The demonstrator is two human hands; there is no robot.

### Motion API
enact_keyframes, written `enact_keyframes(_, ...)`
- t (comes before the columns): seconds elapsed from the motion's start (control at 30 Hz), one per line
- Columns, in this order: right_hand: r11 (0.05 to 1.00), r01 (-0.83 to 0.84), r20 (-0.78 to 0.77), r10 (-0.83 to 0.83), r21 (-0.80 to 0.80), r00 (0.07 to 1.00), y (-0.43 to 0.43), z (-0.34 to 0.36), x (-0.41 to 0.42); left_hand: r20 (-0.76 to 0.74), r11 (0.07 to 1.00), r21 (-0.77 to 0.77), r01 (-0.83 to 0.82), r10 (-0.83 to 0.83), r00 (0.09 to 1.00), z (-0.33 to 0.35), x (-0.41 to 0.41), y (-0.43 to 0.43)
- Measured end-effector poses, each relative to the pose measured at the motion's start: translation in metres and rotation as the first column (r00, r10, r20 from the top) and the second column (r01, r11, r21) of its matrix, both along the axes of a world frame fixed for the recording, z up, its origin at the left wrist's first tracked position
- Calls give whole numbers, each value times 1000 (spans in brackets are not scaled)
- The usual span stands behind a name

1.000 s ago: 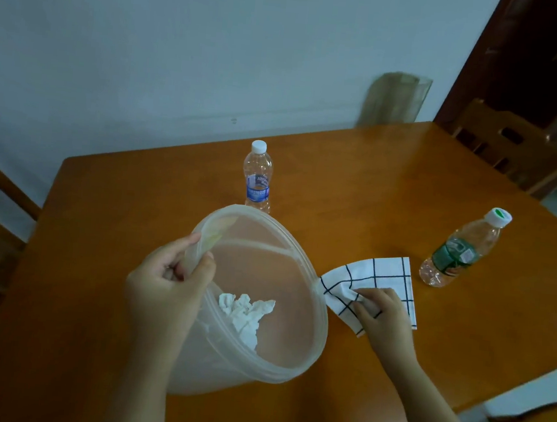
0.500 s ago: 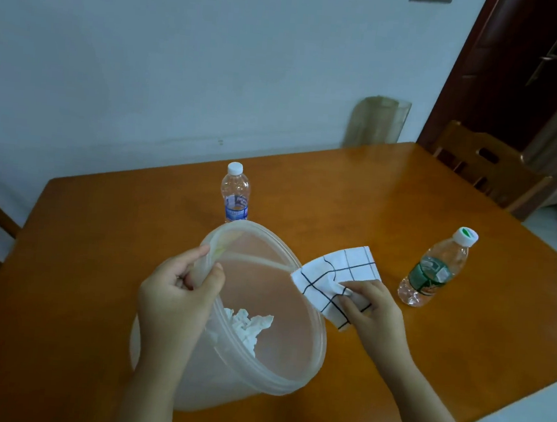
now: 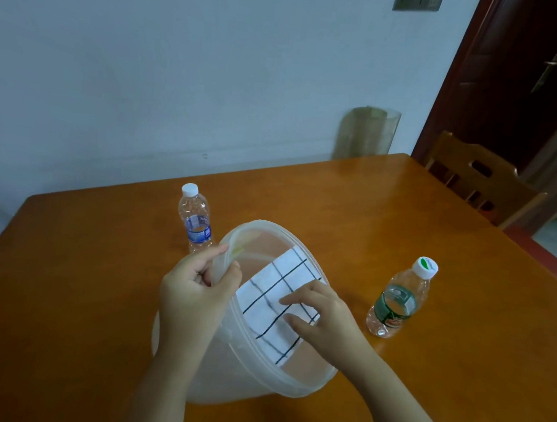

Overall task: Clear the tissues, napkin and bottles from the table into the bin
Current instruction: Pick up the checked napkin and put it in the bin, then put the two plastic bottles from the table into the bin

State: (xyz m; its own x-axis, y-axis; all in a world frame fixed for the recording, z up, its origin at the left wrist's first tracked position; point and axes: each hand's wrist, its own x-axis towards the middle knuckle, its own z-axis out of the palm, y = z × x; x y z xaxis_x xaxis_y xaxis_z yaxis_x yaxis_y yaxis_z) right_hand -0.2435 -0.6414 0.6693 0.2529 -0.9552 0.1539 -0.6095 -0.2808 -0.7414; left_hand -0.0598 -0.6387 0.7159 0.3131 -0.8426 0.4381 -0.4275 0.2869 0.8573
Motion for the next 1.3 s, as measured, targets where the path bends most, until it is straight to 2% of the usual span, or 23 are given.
enact_keyframes(0.13, 999, 47, 21, -47, -17, 999, -8, 3, -34, 20, 1000, 23, -8, 8, 1000, 1, -22, -11)
enact_keyframes(0.23, 976, 188, -15, -191, -115, 982, -14, 8, -68, 42, 1000, 13, -15, 14, 999, 0, -37, -18)
enact_keyframes(0.33, 907, 361, -47, -379, -217, 924, -21, 11, -102, 51, 999, 37, -16, 14, 999, -2, -51, -24)
enact_keyframes(0.43, 851, 442, -92, -484, -284, 870, -29, 9, -131, 57, 999, 49, -15, 12, 998, -1, -62, -28)
enact_keyframes(0.57, 804, 537, -86, -572, -254, 816, -40, 1, -156, 33, 998, 54, -12, 11, 999, 1, -77, -32)
enact_keyframes(0.7, 818, 558, -55, -569, -138, 820, -47, -12, -166, 45, 997, 74, -13, 9, 999, 0, -90, -33)
enact_keyframes(0.87, 841, 539, 54, -537, -37, 842, -45, -25, -171, 63, 996, 81, -28, 23, 998, -3, -98, -33)
enact_keyframes(1.13, 796, 599, 138, -586, -82, 798, -42, -21, -175, 63, 995, 95, -31, 25, 998, -9, -96, -30)
enact_keyframes(1.3, 726, 674, 309, -615, -137, 725, -36, 0, -164, 32, 996, 91, -3, 0, 999, -6, -83, -28)
